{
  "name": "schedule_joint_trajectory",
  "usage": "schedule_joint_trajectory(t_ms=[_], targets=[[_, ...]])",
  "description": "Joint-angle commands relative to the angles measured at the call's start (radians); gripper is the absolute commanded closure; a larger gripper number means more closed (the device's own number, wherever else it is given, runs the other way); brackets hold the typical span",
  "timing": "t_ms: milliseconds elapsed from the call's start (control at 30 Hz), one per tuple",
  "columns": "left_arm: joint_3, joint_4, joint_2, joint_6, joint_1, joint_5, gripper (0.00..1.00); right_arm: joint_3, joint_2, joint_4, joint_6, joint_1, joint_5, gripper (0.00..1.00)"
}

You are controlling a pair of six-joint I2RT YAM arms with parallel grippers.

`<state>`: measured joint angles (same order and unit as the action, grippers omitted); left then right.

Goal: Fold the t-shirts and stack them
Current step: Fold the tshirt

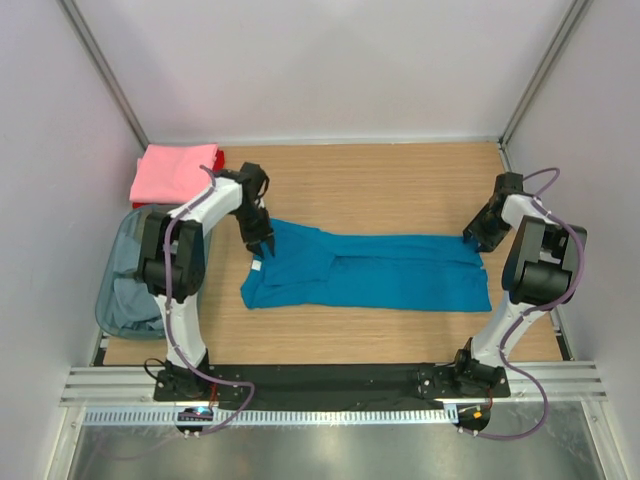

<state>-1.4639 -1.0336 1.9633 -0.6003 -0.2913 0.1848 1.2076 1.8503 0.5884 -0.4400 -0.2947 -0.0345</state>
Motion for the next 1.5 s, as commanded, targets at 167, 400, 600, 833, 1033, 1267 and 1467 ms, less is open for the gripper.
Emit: schedule_joint_trajectory(t_ms=[167, 400, 600, 833, 1033, 1267, 1467], targets=[[-0.343, 0.075, 0.164, 0.03, 0.003, 0.031, 0.69, 0.052, -0.014, -0.022, 0.043, -0.011, -0.013, 0.53], [-0.346, 0.132, 0.261, 0.025, 0.003, -0.01, 0.7, 0.044, 0.004, -0.058, 0.027, -0.011, 0.015, 0.53], [-0.308, 0.121, 0.292, -0.004, 0.004, -0.091, 0.69, -0.003, 0.032, -0.116, -0.015, -0.029, -0.065, 0.57], [-0.334, 0.084, 0.318, -0.062, 0.014, -0.18, 0.69, -0.037, 0.035, -0.154, -0.114, -0.035, -0.175, 0.61], [-0.384, 0.084, 0.302, -0.061, 0.014, -0.115, 0.67, -0.046, 0.003, -0.18, -0.108, -0.035, -0.101, 0.6], [-0.461, 0.021, 0.197, -0.009, 0.014, -0.036, 0.61, 0.044, -0.101, 0.042, -0.089, -0.035, -0.09, 0.57], [-0.38, -0.008, 0.079, 0.054, -0.028, 0.038, 0.6, 0.021, -0.175, 0.151, -0.101, -0.023, -0.006, 0.59]])
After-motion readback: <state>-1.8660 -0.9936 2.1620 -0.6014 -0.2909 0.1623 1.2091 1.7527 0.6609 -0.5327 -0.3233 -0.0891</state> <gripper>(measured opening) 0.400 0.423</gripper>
